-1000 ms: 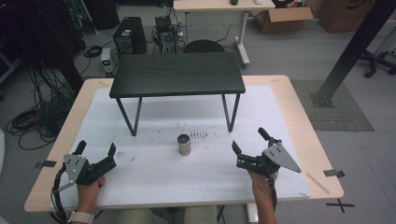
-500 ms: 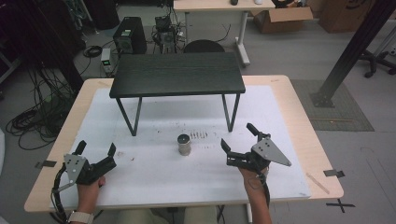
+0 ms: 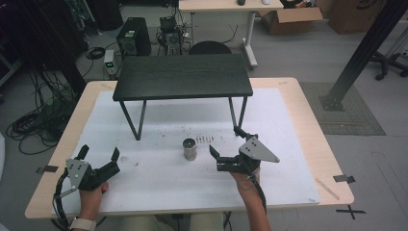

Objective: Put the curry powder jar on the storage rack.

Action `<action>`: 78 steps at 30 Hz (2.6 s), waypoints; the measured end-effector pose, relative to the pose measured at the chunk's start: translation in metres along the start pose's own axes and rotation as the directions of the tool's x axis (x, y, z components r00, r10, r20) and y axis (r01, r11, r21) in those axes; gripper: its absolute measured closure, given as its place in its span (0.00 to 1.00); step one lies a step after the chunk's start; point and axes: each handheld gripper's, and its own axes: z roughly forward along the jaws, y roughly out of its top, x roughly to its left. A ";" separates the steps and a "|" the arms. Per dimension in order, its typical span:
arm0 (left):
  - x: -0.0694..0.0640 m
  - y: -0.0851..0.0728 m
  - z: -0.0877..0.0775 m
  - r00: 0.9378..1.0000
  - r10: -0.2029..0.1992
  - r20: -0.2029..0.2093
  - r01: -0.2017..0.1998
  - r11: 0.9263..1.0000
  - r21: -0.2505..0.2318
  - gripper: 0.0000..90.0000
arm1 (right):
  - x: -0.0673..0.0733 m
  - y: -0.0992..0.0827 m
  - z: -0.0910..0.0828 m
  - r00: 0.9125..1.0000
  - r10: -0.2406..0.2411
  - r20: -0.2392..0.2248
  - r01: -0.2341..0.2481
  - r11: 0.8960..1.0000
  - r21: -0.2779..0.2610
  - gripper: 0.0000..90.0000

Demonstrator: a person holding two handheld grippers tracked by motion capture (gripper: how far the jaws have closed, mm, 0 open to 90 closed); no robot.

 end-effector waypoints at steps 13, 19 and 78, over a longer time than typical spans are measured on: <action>0.000 0.000 0.000 1.000 0.000 0.000 0.000 1.000 -0.002 0.00 | 0.023 -0.006 0.038 0.992 0.014 -0.125 -0.003 0.996 0.084 0.01; 0.000 0.000 0.000 1.000 0.000 0.000 0.000 1.000 -0.002 0.00 | 0.028 -0.007 0.048 0.988 0.021 -0.150 -0.006 0.994 0.105 0.01; 0.001 0.000 -0.001 1.000 -0.006 0.001 0.006 1.000 -0.010 0.00 | 0.034 -0.043 0.090 0.972 0.119 -0.203 -0.061 0.960 0.272 0.37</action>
